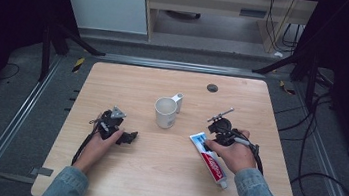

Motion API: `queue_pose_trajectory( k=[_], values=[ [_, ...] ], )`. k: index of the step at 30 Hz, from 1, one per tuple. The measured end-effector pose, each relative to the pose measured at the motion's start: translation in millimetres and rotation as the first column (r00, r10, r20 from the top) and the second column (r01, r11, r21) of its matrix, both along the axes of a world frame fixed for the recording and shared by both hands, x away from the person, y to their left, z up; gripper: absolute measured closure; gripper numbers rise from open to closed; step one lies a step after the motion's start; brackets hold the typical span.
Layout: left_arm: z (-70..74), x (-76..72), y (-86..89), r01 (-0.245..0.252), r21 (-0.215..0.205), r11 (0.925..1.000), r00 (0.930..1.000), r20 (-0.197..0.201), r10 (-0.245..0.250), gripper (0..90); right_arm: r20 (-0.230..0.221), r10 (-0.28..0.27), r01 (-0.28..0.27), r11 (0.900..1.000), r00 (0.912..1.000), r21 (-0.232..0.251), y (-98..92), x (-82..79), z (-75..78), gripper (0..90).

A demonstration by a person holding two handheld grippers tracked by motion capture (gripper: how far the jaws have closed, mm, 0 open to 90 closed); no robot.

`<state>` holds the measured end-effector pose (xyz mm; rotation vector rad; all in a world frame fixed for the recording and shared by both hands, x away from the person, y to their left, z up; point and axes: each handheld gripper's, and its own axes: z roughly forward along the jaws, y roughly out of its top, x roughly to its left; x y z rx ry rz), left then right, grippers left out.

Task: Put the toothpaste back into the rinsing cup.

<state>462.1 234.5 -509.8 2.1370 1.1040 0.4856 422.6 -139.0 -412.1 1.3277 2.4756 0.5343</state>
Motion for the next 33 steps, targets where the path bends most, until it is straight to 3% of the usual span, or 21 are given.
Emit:
queue_pose_trajectory(
  k=[13, 26, 33],
  values=[
    [0.0, 0.0, 0.0, 0.0, 0.0, 1.0, 1.0, 0.0, 0.0, 0.0, -0.05, 0.022, -0.023, 1.0, 0.9985, -0.008, 6.0, 5.6, -10.6, 43.0],
    [0.0, 0.0, 0.0, 0.0, 0.0, 1.0, 1.0, 0.0, 0.0, 0.0, -0.124, 0.023, -0.026, 1.0, 0.992, -0.018, 9.2, 7.9, -19.7, 39.6],
    [0.0, 0.0, 0.0, 0.0, 0.0, 1.0, 1.0, 0.0, 0.0, 0.0, -0.131, 0.021, -0.023, 1.0, 0.9911, -0.018, 10.9, 11.2, -22.6, 39.1]
  ],
)
